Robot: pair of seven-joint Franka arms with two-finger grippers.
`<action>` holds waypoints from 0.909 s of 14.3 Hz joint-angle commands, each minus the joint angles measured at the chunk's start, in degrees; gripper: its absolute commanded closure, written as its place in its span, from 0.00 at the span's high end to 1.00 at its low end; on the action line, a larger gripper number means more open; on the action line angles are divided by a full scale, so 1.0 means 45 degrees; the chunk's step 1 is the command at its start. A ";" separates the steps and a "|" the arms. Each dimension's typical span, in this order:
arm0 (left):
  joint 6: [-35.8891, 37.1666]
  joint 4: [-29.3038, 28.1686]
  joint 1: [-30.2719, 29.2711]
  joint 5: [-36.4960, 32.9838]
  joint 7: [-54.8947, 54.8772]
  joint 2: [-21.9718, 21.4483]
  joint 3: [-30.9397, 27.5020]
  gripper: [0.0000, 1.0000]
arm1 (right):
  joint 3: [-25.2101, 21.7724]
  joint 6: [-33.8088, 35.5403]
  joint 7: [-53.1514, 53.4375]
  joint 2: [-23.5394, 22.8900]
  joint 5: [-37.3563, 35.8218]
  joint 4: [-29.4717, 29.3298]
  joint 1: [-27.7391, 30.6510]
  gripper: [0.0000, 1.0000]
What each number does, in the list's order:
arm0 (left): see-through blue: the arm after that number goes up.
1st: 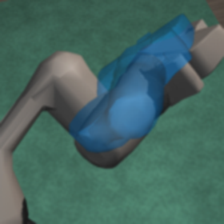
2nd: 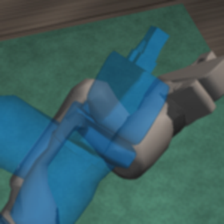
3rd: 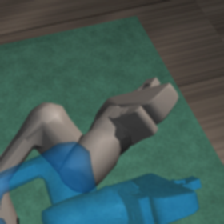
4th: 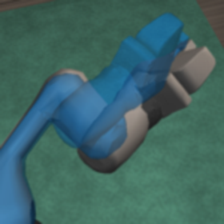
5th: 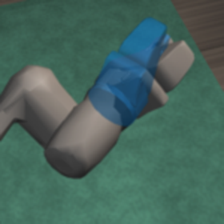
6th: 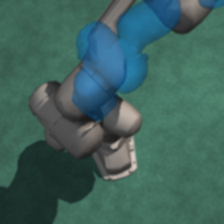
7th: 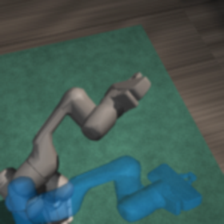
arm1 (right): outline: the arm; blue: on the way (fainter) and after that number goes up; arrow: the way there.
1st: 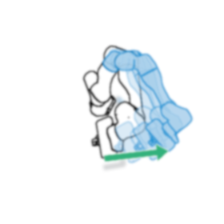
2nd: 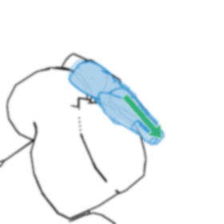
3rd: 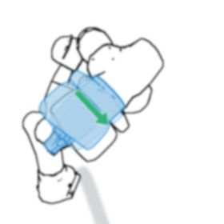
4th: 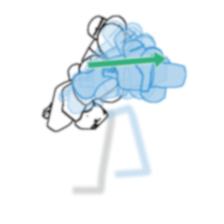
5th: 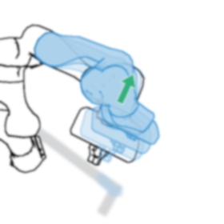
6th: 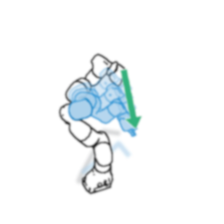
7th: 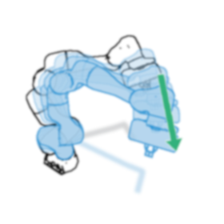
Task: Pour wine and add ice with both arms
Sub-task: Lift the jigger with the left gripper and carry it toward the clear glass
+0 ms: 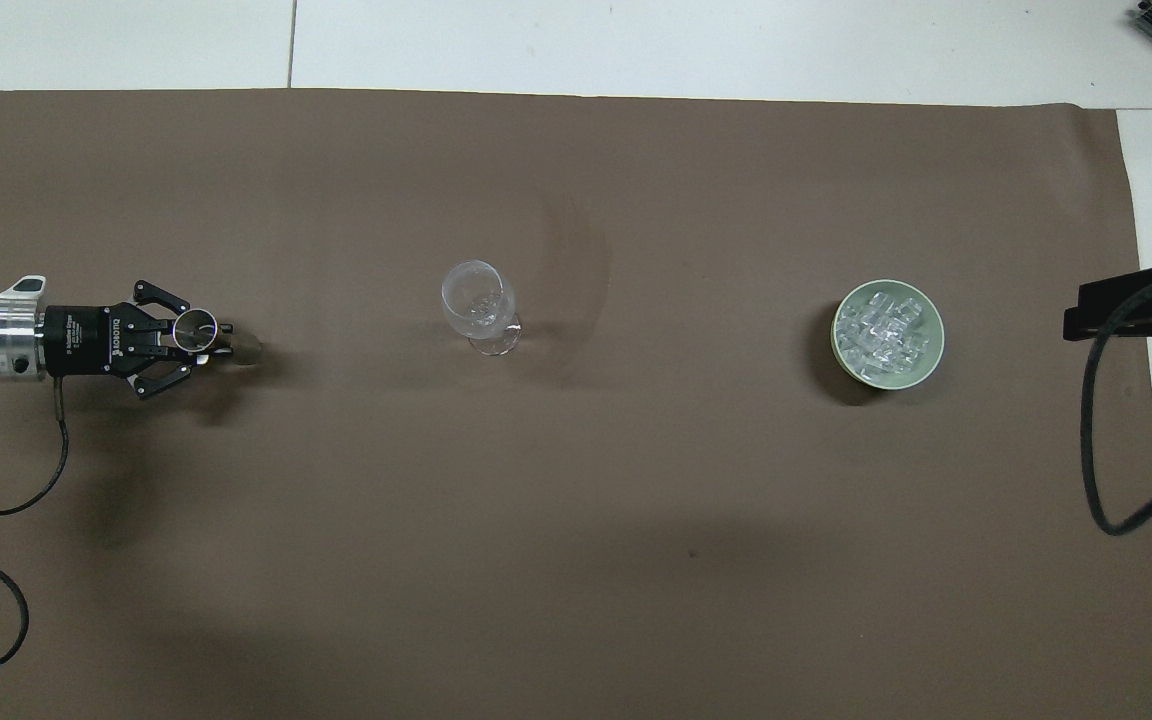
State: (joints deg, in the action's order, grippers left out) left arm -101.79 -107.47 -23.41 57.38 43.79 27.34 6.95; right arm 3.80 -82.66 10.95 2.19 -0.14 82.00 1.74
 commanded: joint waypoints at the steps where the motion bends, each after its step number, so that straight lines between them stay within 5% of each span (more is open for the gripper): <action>1: -0.0115 -0.0258 0.0144 0.0295 -0.0181 -0.0178 -0.0157 0.00 | 0.0075 0.0069 -0.0226 0.0237 0.0284 0.0235 0.0218 1.00; 13: 0.0080 0.0152 0.0395 0.0490 0.0830 -0.0587 -0.0137 0.00 | 0.0075 0.0069 -0.0226 0.0237 0.0303 0.0235 0.0218 1.00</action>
State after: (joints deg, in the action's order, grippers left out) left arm -101.73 -106.89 -23.35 58.59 44.42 27.02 7.01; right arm 3.80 -82.66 10.95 2.19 -0.13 82.00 1.74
